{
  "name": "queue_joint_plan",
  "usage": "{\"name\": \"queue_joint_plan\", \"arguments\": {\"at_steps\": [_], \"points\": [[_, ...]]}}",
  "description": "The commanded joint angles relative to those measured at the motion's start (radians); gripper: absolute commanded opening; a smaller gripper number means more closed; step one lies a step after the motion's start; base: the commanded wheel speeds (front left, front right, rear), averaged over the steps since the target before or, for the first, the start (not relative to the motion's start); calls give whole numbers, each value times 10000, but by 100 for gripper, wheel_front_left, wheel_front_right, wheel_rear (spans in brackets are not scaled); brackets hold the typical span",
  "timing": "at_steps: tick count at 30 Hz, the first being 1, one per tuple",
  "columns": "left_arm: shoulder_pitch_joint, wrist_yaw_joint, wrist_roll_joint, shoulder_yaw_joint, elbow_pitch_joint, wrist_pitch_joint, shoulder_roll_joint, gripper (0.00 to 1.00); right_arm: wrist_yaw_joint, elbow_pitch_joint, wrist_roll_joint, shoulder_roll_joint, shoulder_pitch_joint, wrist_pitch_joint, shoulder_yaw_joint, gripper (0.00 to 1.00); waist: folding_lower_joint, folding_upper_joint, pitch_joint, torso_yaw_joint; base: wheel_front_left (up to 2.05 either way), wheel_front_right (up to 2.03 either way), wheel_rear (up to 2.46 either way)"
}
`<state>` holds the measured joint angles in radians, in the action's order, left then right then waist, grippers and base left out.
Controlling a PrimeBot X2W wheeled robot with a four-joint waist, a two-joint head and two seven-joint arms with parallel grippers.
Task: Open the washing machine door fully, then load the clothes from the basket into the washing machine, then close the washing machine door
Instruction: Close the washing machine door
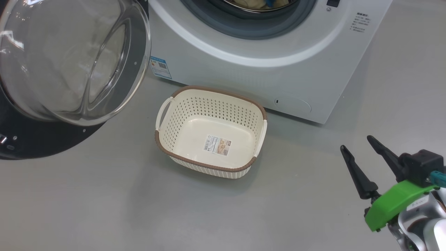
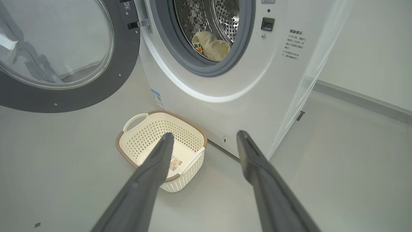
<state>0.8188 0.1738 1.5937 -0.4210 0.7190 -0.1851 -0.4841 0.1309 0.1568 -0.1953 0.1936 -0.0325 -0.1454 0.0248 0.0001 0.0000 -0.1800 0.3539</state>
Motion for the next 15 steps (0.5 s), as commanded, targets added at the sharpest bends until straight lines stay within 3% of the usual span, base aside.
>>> {"name": "queue_joint_plan", "arguments": {"at_steps": [1, 15], "points": [[-150, -109, 25, -265, -125, -96, -596, 0, -2, 423, -81, 307, 311, -89, 101, 100, -1, 0, -24, 21, 0, 0, 0], [-678, -719, 270, 38, 353, -1387, -191, 0, -2, 568, -140, 495, 427, -297, 347, 100, -1, 0, -97, 72, 0, 0, 0]]}}
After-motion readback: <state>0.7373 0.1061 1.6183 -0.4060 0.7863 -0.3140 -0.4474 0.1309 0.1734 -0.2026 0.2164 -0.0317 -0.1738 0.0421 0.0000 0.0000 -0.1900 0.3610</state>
